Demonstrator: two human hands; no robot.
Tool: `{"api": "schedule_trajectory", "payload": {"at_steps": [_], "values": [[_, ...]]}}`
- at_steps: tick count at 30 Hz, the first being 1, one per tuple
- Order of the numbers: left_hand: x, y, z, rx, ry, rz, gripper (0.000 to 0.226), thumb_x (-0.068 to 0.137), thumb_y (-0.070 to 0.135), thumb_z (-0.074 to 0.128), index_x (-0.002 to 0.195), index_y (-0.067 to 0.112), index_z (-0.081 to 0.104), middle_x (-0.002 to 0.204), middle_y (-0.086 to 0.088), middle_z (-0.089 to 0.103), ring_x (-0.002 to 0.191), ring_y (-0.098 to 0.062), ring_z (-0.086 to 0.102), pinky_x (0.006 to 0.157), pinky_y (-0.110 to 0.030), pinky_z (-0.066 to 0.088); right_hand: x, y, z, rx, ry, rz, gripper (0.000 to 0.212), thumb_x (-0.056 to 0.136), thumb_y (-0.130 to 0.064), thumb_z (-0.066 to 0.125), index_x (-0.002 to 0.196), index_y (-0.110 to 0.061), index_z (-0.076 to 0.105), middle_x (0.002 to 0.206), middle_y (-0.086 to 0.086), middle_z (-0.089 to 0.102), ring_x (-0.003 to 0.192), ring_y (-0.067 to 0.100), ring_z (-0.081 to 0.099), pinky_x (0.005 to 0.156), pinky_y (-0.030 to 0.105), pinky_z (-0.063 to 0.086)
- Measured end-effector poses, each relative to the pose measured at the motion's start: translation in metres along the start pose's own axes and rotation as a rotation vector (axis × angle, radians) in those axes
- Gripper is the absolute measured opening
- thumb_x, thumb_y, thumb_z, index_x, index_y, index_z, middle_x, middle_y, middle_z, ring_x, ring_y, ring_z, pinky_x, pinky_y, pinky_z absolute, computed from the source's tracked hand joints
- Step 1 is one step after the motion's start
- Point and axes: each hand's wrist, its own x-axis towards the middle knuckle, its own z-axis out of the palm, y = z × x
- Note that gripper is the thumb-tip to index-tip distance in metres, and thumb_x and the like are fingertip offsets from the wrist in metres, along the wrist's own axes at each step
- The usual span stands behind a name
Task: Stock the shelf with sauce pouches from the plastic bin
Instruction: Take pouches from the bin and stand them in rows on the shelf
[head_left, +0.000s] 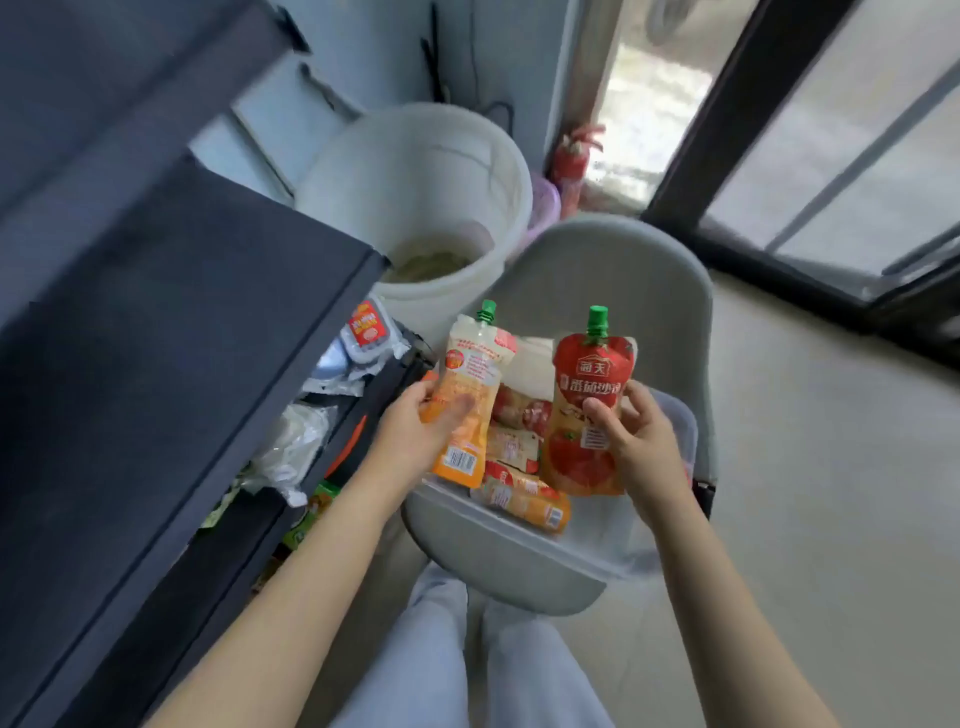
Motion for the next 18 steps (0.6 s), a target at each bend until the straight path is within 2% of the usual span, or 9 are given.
{"api": "schedule_trajectory", "payload": {"at_steps": [2, 4, 6, 8, 11, 14, 16, 18], "values": [[-0.032, 0.025, -0.020, -0.109, 0.095, 0.070, 0.026, 0.090, 0.043, 0.061, 0.108, 0.025, 0.061, 0.102, 0.001, 0.072, 0.089, -0.014, 0.071, 0.077, -0.037, 0.059, -0.009, -0.041, 0.014, 0.000, -0.073, -0.075, 0.024, 0.091, -0.022, 0.064, 0.114, -0.028, 0.059, 0.103, 0.000, 0.073, 0.093, 0.013, 0.071, 0.079, 0.031, 0.057], [-0.063, 0.049, -0.043, -0.192, 0.178, 0.159, 0.012, 0.093, 0.033, 0.061, 0.103, 0.027, 0.061, 0.101, 0.000, 0.072, 0.087, -0.011, 0.072, 0.070, -0.028, 0.058, -0.019, -0.082, 0.030, 0.012, -0.152, -0.163, 0.022, 0.092, -0.021, 0.062, 0.111, -0.030, 0.058, 0.102, -0.001, 0.073, 0.091, 0.012, 0.071, 0.075, 0.027, 0.057], [-0.095, 0.073, -0.069, -0.230, 0.236, 0.253, 0.019, 0.092, 0.028, 0.063, 0.109, 0.019, 0.061, 0.101, -0.001, 0.073, 0.088, -0.012, 0.072, 0.070, -0.024, 0.057, -0.032, -0.122, 0.046, 0.030, -0.225, -0.238, 0.022, 0.093, -0.020, 0.061, 0.112, -0.030, 0.058, 0.104, -0.002, 0.072, 0.092, 0.011, 0.071, 0.075, 0.025, 0.057], [-0.126, 0.095, -0.096, -0.260, 0.297, 0.328, 0.025, 0.092, 0.027, 0.064, 0.113, 0.013, 0.060, 0.100, -0.002, 0.073, 0.087, -0.013, 0.072, 0.068, -0.023, 0.058, -0.046, -0.158, 0.064, 0.031, -0.299, -0.308, 0.024, 0.092, -0.024, 0.062, 0.113, -0.033, 0.058, 0.109, -0.001, 0.071, 0.098, 0.015, 0.070, 0.080, 0.032, 0.057], [-0.167, 0.118, -0.138, -0.272, 0.393, 0.423, 0.023, 0.091, 0.028, 0.066, 0.110, 0.016, 0.061, 0.100, -0.001, 0.074, 0.087, -0.011, 0.072, 0.071, -0.026, 0.057, -0.068, -0.201, 0.094, 0.075, -0.372, -0.359, 0.025, 0.093, -0.020, 0.062, 0.117, -0.026, 0.060, 0.107, 0.005, 0.073, 0.097, 0.023, 0.071, 0.082, 0.040, 0.057], [-0.201, 0.126, -0.181, -0.244, 0.473, 0.499, 0.017, 0.090, 0.029, 0.067, 0.105, 0.022, 0.061, 0.100, 0.002, 0.074, 0.091, -0.010, 0.072, 0.078, -0.030, 0.057, -0.092, -0.236, 0.130, 0.050, -0.416, -0.456, 0.018, 0.093, -0.025, 0.062, 0.110, -0.026, 0.063, 0.098, 0.004, 0.075, 0.090, 0.022, 0.072, 0.084, 0.044, 0.057], [-0.222, 0.124, -0.210, -0.242, 0.528, 0.528, 0.015, 0.090, 0.030, 0.067, 0.103, 0.025, 0.061, 0.098, 0.004, 0.074, 0.089, -0.008, 0.072, 0.077, -0.028, 0.057, -0.108, -0.252, 0.157, 0.043, -0.452, -0.498, 0.023, 0.093, -0.027, 0.062, 0.115, -0.022, 0.062, 0.097, 0.004, 0.075, 0.088, 0.022, 0.072, 0.079, 0.040, 0.058], [-0.242, 0.119, -0.238, -0.264, 0.586, 0.530, 0.018, 0.090, 0.030, 0.066, 0.107, 0.024, 0.061, 0.098, 0.006, 0.074, 0.088, -0.005, 0.071, 0.073, -0.023, 0.057, -0.124, -0.262, 0.185, 0.094, -0.514, -0.502, 0.025, 0.095, -0.019, 0.060, 0.119, -0.013, 0.060, 0.091, 0.003, 0.075, 0.081, 0.019, 0.072, 0.067, 0.031, 0.058]]}}
